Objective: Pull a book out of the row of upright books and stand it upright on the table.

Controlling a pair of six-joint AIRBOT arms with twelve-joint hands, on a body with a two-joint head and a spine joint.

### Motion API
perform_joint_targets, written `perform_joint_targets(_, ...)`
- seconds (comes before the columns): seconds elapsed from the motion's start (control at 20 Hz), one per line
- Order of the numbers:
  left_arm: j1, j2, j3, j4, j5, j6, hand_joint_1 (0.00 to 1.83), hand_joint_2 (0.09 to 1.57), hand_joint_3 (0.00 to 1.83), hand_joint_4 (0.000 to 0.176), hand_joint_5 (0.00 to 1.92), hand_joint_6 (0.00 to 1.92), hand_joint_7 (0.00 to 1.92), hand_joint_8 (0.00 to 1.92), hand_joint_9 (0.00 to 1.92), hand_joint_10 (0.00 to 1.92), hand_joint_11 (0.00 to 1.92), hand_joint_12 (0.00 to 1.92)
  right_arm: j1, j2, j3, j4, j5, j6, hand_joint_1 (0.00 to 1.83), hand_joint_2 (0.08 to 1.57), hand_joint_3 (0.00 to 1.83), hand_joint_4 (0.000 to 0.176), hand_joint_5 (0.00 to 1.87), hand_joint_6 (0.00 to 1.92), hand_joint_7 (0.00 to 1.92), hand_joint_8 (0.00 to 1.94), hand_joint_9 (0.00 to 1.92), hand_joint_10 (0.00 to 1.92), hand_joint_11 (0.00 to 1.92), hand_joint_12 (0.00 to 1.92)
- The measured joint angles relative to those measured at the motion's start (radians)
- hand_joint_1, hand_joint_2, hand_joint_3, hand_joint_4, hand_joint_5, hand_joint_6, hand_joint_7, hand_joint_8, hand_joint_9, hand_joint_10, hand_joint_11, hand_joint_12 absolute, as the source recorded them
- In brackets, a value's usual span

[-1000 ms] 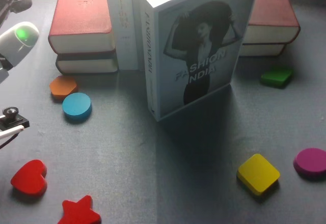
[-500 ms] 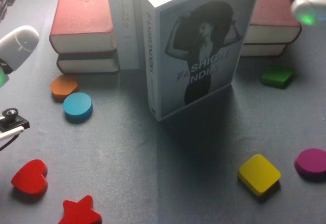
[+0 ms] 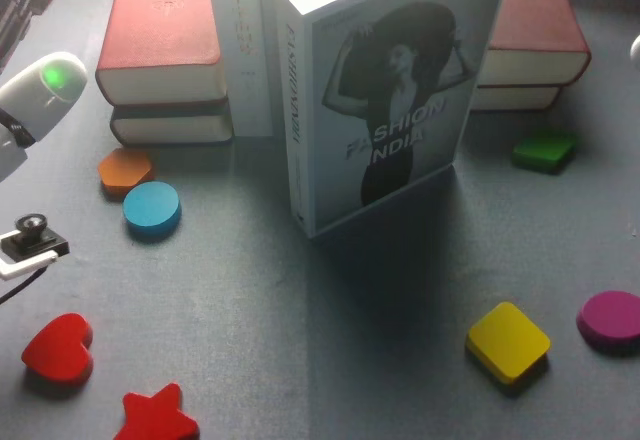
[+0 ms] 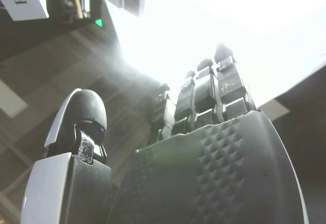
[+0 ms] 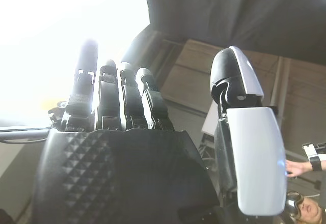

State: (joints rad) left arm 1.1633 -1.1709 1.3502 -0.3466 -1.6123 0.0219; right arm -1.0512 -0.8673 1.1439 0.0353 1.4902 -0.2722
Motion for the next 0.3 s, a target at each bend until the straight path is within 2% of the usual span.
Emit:
perform_joint_targets(0.05,0.000,0.000,0.000,0.009,-0.002,0.000,0.26,1.38,0.00,0.088,0.00,0.00,0.00,0.00,0.05,0.01,0.00,0.45,-0.009,0.000,-0.004,0.003,0.013,-0.003,0.52,1.25,0.00,0.000,0.00,0.00,0.00,0.00,0.11,0.04,0.00,0.81)
perform_joint_targets(0.1,0.000,0.000,-0.001,0.012,0.001,0.002,0.23,1.41,0.01,0.064,0.00,0.00,0.00,0.00,0.05,0.00,0.00,0.48,-0.023,0.000,-0.010,0.015,0.025,-0.007,0.49,1.25,0.00,0.000,0.00,0.00,0.00,0.00,0.10,0.03,0.00,0.73)
perform_joint_targets(0.15,-0.003,0.000,-0.001,0.011,0.002,0.002,0.23,1.41,0.01,0.064,0.00,0.00,0.00,0.00,0.05,0.00,0.00,0.48,-0.027,0.000,-0.011,0.017,0.026,-0.010,0.49,1.25,0.00,0.000,0.00,0.00,0.00,0.00,0.10,0.03,0.00,0.73)
perform_joint_targets(0.25,-0.014,0.000,-0.001,0.014,0.000,0.003,0.25,1.42,0.00,0.050,0.00,0.00,0.00,0.00,0.05,0.00,0.00,0.42,-0.033,0.000,-0.014,0.028,0.032,-0.013,0.39,1.28,0.01,0.000,0.00,0.00,0.00,0.00,0.08,0.03,0.00,0.72)
perform_joint_targets(0.3,-0.014,0.002,-0.001,0.021,-0.002,0.003,0.26,1.43,0.00,0.037,0.00,0.00,0.00,0.00,0.04,0.00,0.00,0.36,-0.033,0.001,-0.015,0.029,0.034,-0.013,0.41,1.29,0.01,0.000,0.00,0.00,0.00,0.00,0.08,0.03,0.00,0.71)
